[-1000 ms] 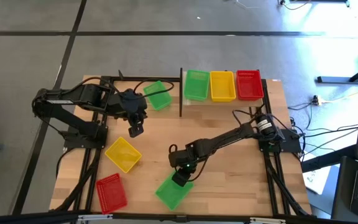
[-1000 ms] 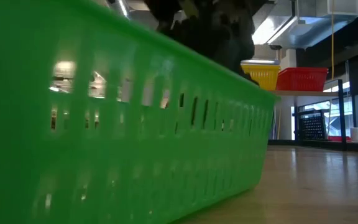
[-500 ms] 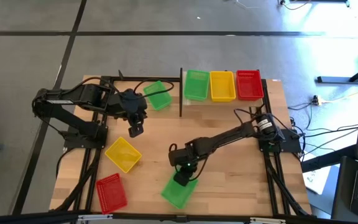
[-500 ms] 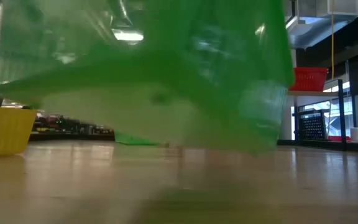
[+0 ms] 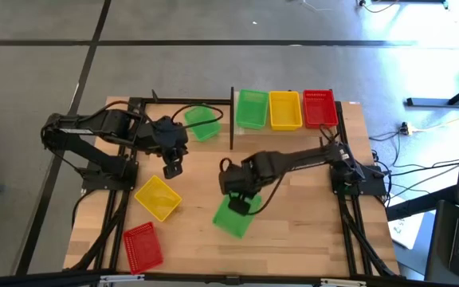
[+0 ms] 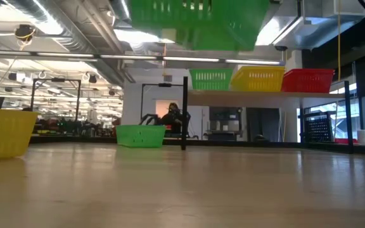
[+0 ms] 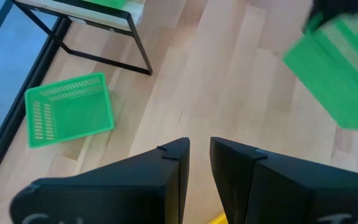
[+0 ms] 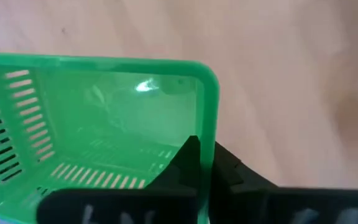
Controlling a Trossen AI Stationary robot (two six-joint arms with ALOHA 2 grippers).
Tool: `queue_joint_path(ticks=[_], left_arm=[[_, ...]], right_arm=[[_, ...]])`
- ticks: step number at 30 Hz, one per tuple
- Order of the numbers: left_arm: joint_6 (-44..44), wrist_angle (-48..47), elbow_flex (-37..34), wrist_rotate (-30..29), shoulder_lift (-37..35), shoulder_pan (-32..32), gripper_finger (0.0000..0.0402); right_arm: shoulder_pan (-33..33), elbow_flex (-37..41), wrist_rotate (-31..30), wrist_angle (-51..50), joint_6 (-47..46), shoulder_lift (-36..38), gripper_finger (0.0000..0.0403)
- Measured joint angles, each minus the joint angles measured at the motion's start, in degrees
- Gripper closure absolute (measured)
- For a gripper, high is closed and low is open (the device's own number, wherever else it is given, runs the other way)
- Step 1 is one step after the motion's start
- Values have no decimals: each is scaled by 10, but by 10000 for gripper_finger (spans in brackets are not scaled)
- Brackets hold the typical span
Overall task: Stack baskets on shelf by color
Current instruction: Stack the bottom green bin on the green bin on the shelf
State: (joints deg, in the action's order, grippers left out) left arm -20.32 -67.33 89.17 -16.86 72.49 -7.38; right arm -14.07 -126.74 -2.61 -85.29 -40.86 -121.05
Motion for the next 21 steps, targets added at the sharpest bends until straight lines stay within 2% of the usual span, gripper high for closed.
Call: queue_joint_path(ticks=[4, 7, 10, 21], left_arm=[[-4, 0, 0, 0, 0, -7, 347], [-6, 0, 0, 0, 0, -10, 347], [-17, 0, 0, 0, 0, -10, 347], [-21, 5, 0, -17, 0, -9, 347]], right_arm=[[18, -56, -36, -51, 45, 0, 402], [37, -83, -39, -43, 96, 2, 402], [63, -72, -40, -47, 145, 21, 403], [184, -78, -107, -47, 301, 89, 403]])
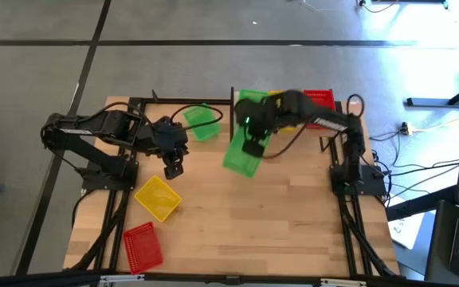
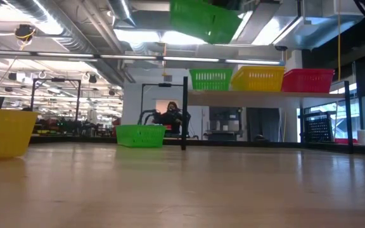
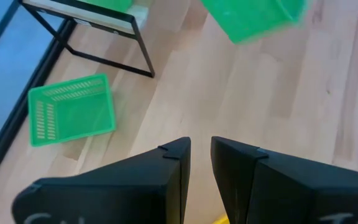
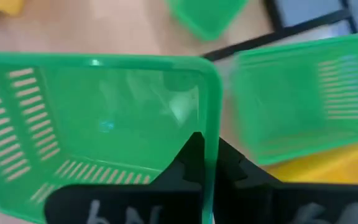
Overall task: Stack baskets on shelf by color
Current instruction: Stack the bottom green bin on the green bin on the shelf
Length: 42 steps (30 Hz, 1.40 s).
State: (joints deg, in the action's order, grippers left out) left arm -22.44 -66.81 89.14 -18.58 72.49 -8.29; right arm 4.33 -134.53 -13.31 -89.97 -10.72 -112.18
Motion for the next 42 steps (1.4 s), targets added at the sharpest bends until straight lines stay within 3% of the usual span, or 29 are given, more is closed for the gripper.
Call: queue_joint_path(ticks=[7, 14, 20, 30, 42], left_arm=[[-15, 10, 0, -8, 0, 12, 347], [-16, 27, 0, -8, 0, 42, 347], [-16, 36, 0, -8, 0, 63, 347], [-26, 35, 0, -9, 0, 88, 347], [-25, 34, 0, -8, 0, 102, 347]], right_arm=[[105, -4, -22, 14, 101, 35, 403], [202, -3, -22, 96, 236, 47, 403], [261, -1, 25, 98, 306, 31, 403], [278, -1, 68, 96, 341, 7, 403], [277, -1, 74, 88, 366, -16, 398]])
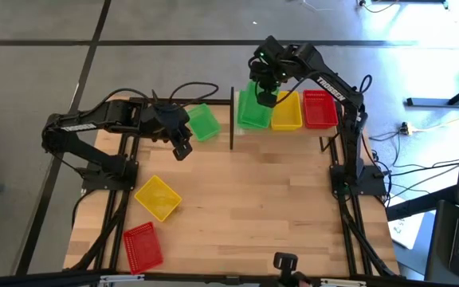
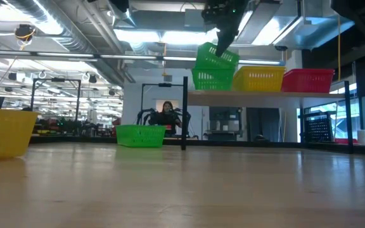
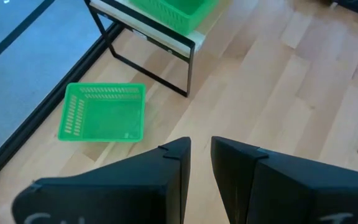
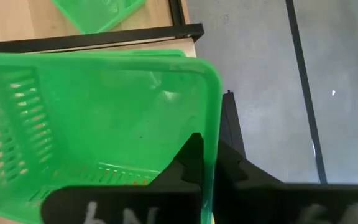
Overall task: Stack baskets on shelf by color
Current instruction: Stack the bottom green bin on the green bin on the shelf, then stack the yellow bin on the yellow bins on the shelf
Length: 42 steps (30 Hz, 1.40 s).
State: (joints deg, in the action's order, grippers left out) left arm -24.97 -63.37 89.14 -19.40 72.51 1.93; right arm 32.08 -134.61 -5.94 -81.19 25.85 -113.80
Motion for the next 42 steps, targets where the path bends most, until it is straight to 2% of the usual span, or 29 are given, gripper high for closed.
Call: queue_joint_path(ticks=[9, 14, 22, 28, 33, 38, 42], left_arm=[[0, 0, 0, 0, 0, 0, 347], [0, 0, 0, 0, 0, 0, 347], [-6, -6, 0, 0, 0, 1, 347], [-119, -76, 0, 0, 0, 15, 347], [-236, -146, 0, 28, 0, 2, 347], [-333, -171, 0, 38, 0, -47, 347], [-371, -172, 0, 39, 0, -103, 347]], right_arm=[[0, 0, 0, 0, 1, 0, 360], [-5, 0, 0, 12, 45, 0, 331], [-31, -3, -4, 12, 30, 2, 338], [-72, -3, -4, -7, -2, 17, 392], [-122, -3, 7, -13, -15, 35, 397], [-174, -4, 17, -17, -32, 53, 399], [-218, -4, 17, -36, -68, 67, 401]])
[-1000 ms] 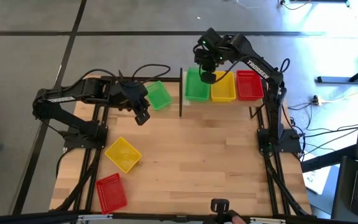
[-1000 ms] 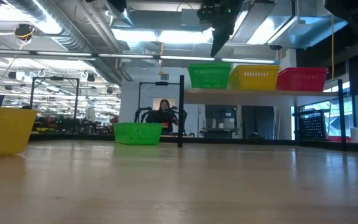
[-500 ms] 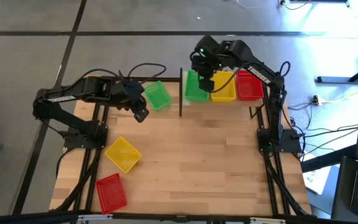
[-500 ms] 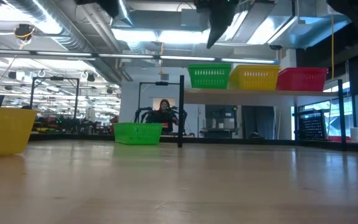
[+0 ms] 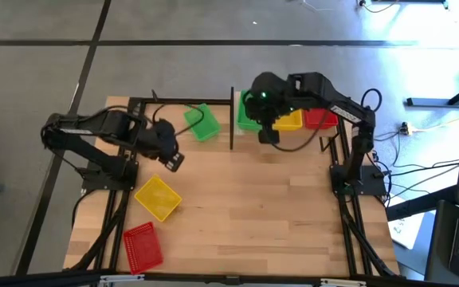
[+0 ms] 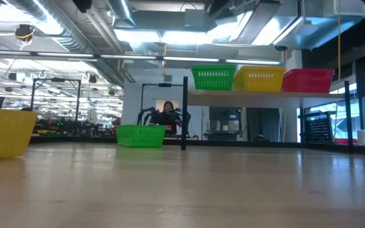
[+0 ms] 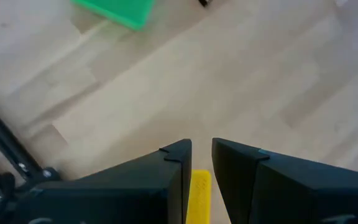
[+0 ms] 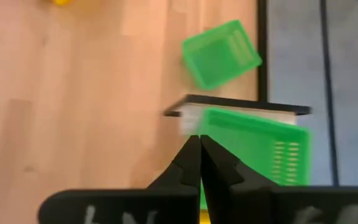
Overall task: Stack baskets on shelf by color
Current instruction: Stack the yellow bin on the yellow bins on the shelf
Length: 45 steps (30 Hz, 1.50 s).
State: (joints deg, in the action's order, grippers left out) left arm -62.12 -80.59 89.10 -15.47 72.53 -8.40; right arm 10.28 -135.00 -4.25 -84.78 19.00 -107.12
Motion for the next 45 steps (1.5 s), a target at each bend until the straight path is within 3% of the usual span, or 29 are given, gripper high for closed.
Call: queue_joint_path(ticks=[7, 12, 21, 30, 39, 45], left_arm=[[-119, 2, -6, 0, 15, -99, 347], [-195, 16, -55, 10, 18, -160, 347], [-256, 215, -201, 45, 18, -236, 347], [-238, 277, -305, 31, 18, -250, 347], [-248, 371, -367, 31, 17, -260, 347], [-248, 379, -393, 25, 17, -260, 347]], right_arm=[[-80, 0, 0, 2, -96, 4, 401], [-130, 0, -1, -9, -146, 6, 402], [-202, 0, -2, 2, -233, 12, 401], [-225, 0, -2, 15, -252, 12, 401], [-225, 0, -2, 15, -247, 12, 402], [-225, 0, -2, 14, -245, 12, 401]])
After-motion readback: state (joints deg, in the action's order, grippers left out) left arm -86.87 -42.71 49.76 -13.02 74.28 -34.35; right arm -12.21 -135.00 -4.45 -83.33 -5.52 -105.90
